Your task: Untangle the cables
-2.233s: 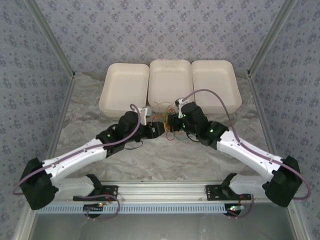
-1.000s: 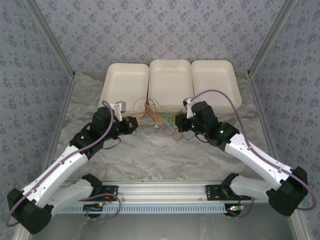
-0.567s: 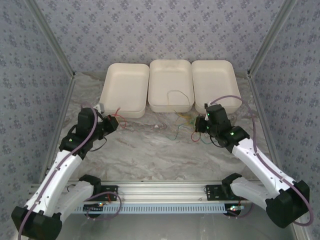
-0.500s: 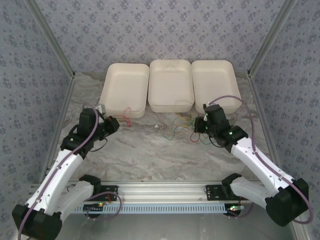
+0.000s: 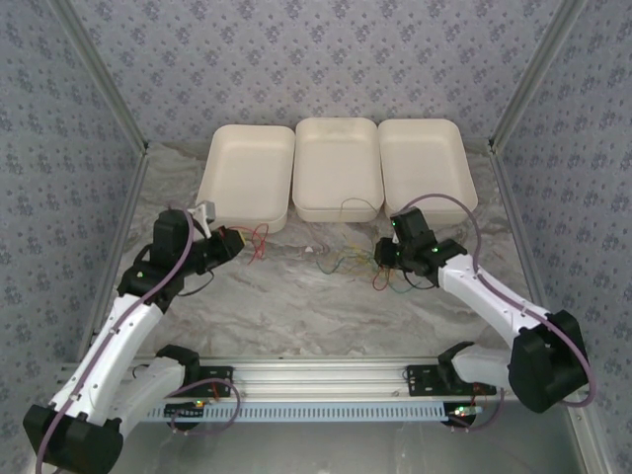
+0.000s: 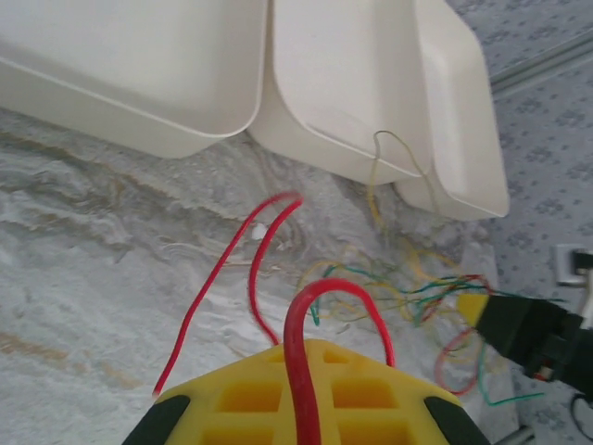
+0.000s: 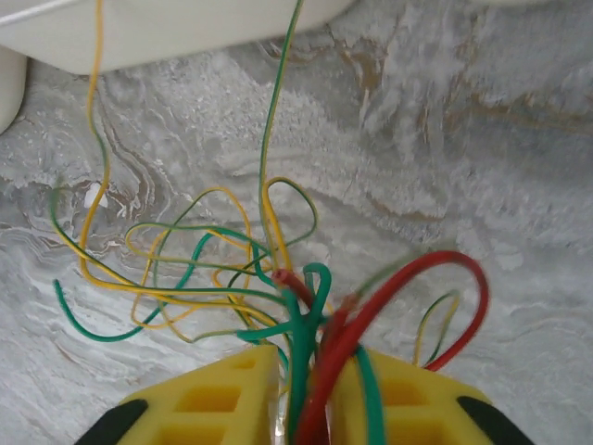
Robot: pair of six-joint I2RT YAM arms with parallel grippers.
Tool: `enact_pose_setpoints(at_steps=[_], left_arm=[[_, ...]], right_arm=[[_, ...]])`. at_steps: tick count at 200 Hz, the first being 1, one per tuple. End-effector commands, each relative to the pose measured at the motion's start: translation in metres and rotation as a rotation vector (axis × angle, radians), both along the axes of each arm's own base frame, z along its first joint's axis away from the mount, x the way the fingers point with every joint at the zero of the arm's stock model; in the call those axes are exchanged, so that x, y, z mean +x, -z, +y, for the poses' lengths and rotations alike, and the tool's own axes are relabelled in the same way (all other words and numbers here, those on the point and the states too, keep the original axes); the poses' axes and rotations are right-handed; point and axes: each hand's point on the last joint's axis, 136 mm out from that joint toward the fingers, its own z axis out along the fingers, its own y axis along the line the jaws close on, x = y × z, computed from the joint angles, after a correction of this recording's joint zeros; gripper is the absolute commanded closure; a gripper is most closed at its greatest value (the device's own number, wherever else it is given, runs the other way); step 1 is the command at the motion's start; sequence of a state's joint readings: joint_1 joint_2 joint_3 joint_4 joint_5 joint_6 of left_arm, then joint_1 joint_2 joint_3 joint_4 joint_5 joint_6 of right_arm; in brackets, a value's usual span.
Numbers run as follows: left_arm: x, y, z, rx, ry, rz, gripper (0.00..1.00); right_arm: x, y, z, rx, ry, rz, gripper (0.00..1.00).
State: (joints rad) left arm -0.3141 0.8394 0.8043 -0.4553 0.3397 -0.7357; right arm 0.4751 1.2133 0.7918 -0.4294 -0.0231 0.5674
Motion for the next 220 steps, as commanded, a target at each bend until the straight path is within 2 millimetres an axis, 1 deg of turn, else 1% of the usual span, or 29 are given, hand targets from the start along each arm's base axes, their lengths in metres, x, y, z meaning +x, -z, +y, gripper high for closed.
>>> enact_pose_setpoints(at_steps=[1,7,21,36,49,57,70,89,100,105,111,142,147,172,183,204,220], left_arm=[[0.001,-0.039,-0.014,-0.113,0.051,-0.085,1.00],[0.002,-0.041,-0.016,-0.126,0.053,-0.088,1.00],[0.003,-0.044,-0.019,-0.150,0.054,-0.093,1.00],[0.005,-0.047,-0.022,-0.176,0.054,-0.096,1.00],[0.007,-0.050,-0.024,-0.198,0.053,-0.102,1.00],[0.008,-0.052,-0.026,-0.212,0.052,-0.104,1.00],[0.009,-0.053,-0.029,-0.230,0.052,-0.104,1.00],[0.010,-0.055,-0.034,-0.245,0.052,-0.102,1.00],[0.010,-0.056,-0.036,-0.252,0.053,-0.102,1.00],[0.010,-0.055,-0.037,-0.254,0.052,-0.098,1.00],[0.010,-0.056,-0.038,-0.258,0.053,-0.096,1.00],[0.009,-0.055,-0.040,-0.257,0.053,-0.084,1.00],[0.009,-0.055,-0.041,-0.257,0.052,-0.083,1.00],[0.007,-0.057,-0.042,-0.260,0.058,-0.085,1.00],[0.006,-0.057,-0.042,-0.260,0.059,-0.085,1.00],[0.005,-0.057,-0.042,-0.257,0.060,-0.085,1.00],[0.004,-0.056,-0.043,-0.257,0.062,-0.083,1.00]], right_arm=[[-0.003,-0.014,0.017,0.084,-0.022,-0.013,0.56],[-0.006,-0.020,0.020,0.100,-0.027,-0.020,0.51],[-0.013,-0.043,0.025,0.127,-0.021,-0.065,0.45],[-0.024,-0.069,0.032,0.168,-0.022,-0.132,0.41],[-0.034,-0.088,0.038,0.223,-0.015,-0.174,0.38],[-0.039,-0.096,0.046,0.271,-0.028,-0.192,0.37],[-0.043,-0.105,0.068,0.360,-0.068,-0.208,0.36],[-0.047,-0.111,0.107,0.443,-0.145,-0.234,0.36],[-0.046,-0.113,0.129,0.483,-0.192,-0.258,0.35],[-0.045,-0.118,0.139,0.515,-0.205,-0.270,0.35],[-0.043,-0.118,0.150,0.533,-0.220,-0.267,0.35],[-0.035,-0.121,0.196,0.629,-0.258,-0.260,0.35],[-0.033,-0.122,0.201,0.641,-0.256,-0.257,0.35],[-0.022,-0.112,0.221,0.655,-0.239,-0.229,0.35],[-0.017,-0.112,0.229,0.672,-0.241,-0.221,0.35],[-0.012,-0.109,0.244,0.692,-0.247,-0.203,0.40],[-0.008,-0.107,0.250,0.699,-0.242,-0.196,0.44]])
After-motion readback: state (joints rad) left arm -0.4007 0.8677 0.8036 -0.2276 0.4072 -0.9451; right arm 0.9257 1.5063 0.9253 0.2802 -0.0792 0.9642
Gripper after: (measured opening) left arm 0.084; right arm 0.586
